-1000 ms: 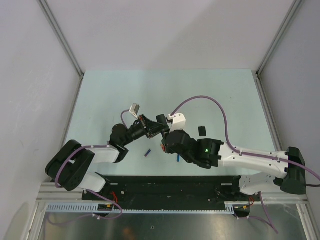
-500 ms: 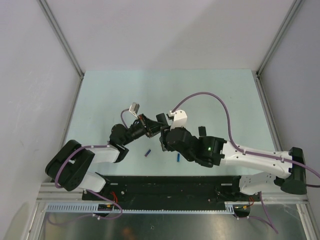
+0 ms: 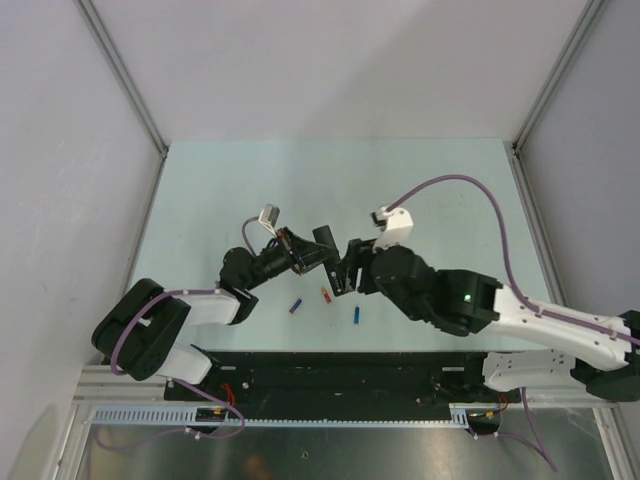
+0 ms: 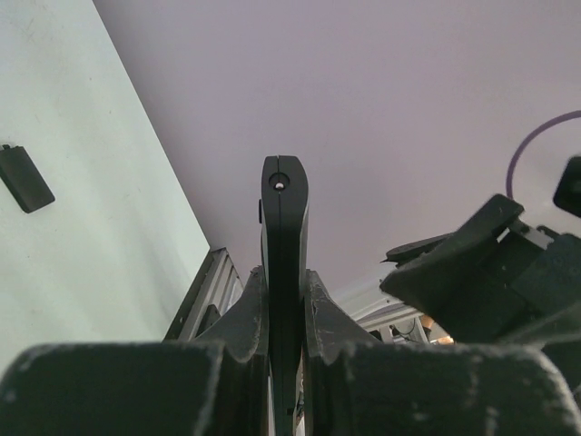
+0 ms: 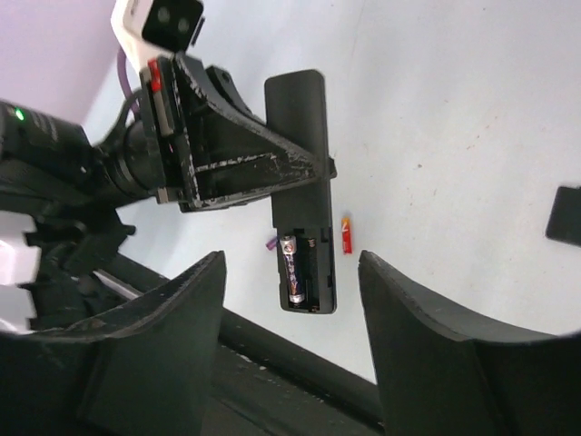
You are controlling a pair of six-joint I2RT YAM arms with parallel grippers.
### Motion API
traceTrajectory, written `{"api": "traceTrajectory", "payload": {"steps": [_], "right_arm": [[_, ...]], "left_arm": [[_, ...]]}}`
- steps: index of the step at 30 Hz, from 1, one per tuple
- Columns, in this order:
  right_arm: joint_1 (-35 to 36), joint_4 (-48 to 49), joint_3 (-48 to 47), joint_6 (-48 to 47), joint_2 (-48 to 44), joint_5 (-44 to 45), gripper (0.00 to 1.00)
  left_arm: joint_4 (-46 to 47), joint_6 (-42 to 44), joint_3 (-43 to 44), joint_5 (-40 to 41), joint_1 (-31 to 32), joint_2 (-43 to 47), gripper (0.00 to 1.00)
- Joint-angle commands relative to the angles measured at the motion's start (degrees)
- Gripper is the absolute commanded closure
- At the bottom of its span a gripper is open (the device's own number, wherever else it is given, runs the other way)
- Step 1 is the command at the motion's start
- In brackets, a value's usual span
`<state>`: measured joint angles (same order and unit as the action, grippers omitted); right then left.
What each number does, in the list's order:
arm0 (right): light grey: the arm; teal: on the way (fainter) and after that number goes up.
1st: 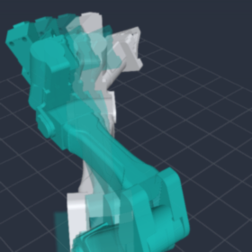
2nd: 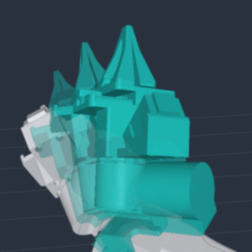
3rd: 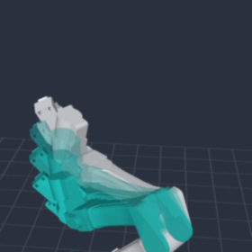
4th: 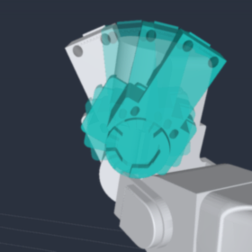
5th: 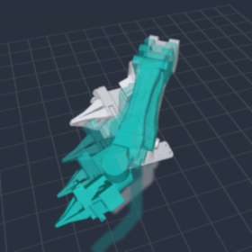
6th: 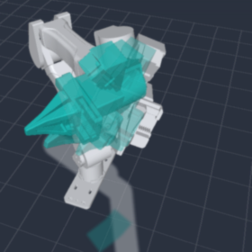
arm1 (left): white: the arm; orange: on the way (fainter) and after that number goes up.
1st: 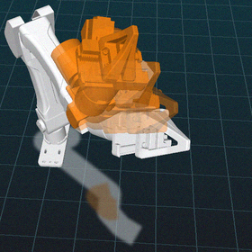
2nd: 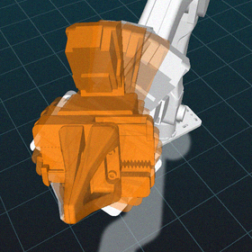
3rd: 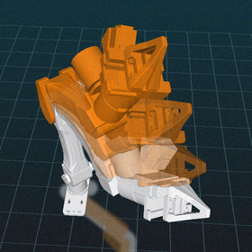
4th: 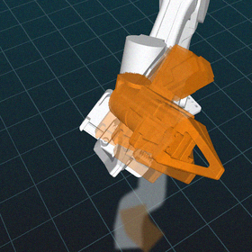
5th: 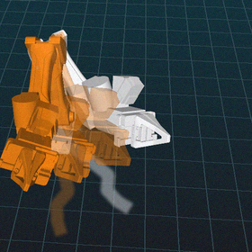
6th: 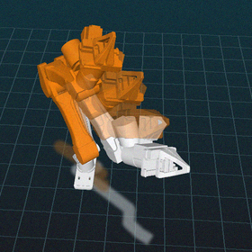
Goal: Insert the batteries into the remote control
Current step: Load the battery into the remote control.
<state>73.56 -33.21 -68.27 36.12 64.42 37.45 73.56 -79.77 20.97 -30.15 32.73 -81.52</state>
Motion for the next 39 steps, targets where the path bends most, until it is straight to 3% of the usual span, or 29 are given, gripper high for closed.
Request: {"api": "traceTrajectory", "payload": {"steps": [1, 3, 6, 11, 14, 24, 39], "right_arm": [[-4.5, -1.3, 0.1, 5.4, -4.7, -3.6, 0.32], [-7.1, 1.5, 3.7, 7.6, -6.1, -10.5, 0.19], [-14.0, 5.6, 8.8, 11.8, -8.4, -21.5, 0.09], [-24.2, 12.8, 15.9, 21.0, -11.5, -38.7, 0.03], [-26.5, 17.2, 19.0, 25.6, -11.6, -45.5, 0.0], [-28.1, 24.9, 22.5, 32.3, -9.8, -52.0, 0.0], [-29.6, 28.2, 25.7, 39.3, -8.2, -51.0, 0.02]], "left_arm": [[3.7, -0.5, 2.3, -0.3, 0.2, 0.1, 1.0], [3.9, -0.3, 2.4, -0.1, 0.2, 0.2, 1.0], [4.2, -0.2, 2.9, 0.4, 0.2, 0.3, 1.0], [4.5, 0.1, 4.3, 1.2, 0.1, 0.9, 1.0], [4.5, 0.2, 5.4, 1.3, 0.1, 0.5, 1.0], [4.8, 0.3, 6.3, 0.9, 0.1, -1.3, 1.0], [4.9, 0.2, 6.2, 1.1, 0.1, -0.8, 1.0]]}}
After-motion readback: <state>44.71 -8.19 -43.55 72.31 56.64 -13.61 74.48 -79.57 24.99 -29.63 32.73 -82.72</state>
